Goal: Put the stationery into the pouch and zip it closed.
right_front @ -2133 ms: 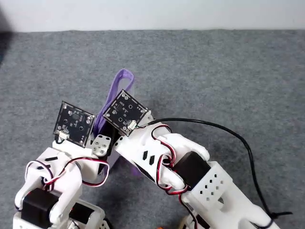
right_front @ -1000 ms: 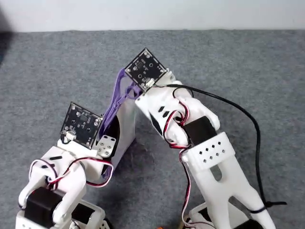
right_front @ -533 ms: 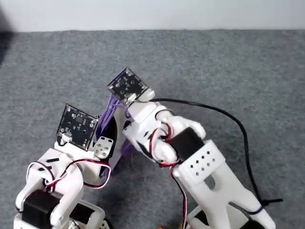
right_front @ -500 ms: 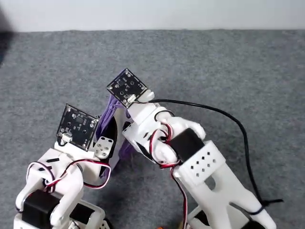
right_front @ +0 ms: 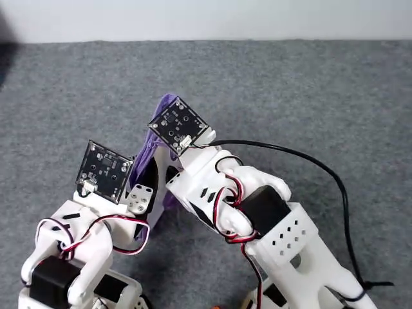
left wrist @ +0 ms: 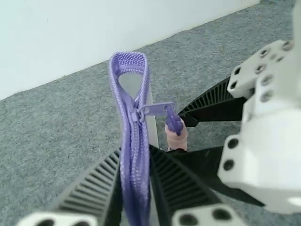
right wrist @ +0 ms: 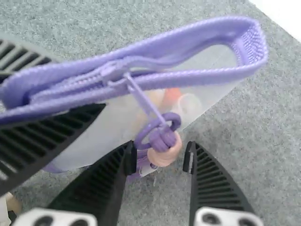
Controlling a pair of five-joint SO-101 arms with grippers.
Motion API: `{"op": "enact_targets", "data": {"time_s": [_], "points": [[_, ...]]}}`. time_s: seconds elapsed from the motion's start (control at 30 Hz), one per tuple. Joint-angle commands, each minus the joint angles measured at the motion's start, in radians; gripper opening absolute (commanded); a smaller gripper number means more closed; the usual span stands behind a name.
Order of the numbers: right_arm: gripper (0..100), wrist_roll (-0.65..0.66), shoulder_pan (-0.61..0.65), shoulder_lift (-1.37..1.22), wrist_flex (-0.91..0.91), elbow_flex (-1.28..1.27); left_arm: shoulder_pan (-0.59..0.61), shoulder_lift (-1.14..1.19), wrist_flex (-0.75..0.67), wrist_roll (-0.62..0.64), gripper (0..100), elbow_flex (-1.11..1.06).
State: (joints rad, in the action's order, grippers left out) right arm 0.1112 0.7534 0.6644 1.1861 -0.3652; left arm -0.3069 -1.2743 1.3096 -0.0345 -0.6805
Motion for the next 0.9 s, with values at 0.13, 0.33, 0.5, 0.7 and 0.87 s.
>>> {"op": "enact_targets", "data": {"time_s": [0.13, 0.33, 0.5, 0.7, 0.87], "points": [[17.4, -0.003, 0.002, 0.027, -0.105, -0.017, 0.008, -0.015, -0.006, -0.009, 1, 0.051], [1.0, 0.061, -0.028, 0.039, -0.097, -0.020, 0.008, -0.017, -0.005, -0.009, 1, 0.051], [0.8, 0.137, -0.128, 0.067, -0.105, -0.018, 0.008, -0.017, -0.005, -0.009, 1, 0.051], [0.6, 0.235, -0.286, 0.056, -0.189, -0.023, 0.008, -0.021, -0.005, -0.009, 1, 0.051], [0.6, 0.259, -0.349, -0.038, -0.272, 0.002, 0.008, -0.021, 0.009, -0.009, 1, 0.054]]}}
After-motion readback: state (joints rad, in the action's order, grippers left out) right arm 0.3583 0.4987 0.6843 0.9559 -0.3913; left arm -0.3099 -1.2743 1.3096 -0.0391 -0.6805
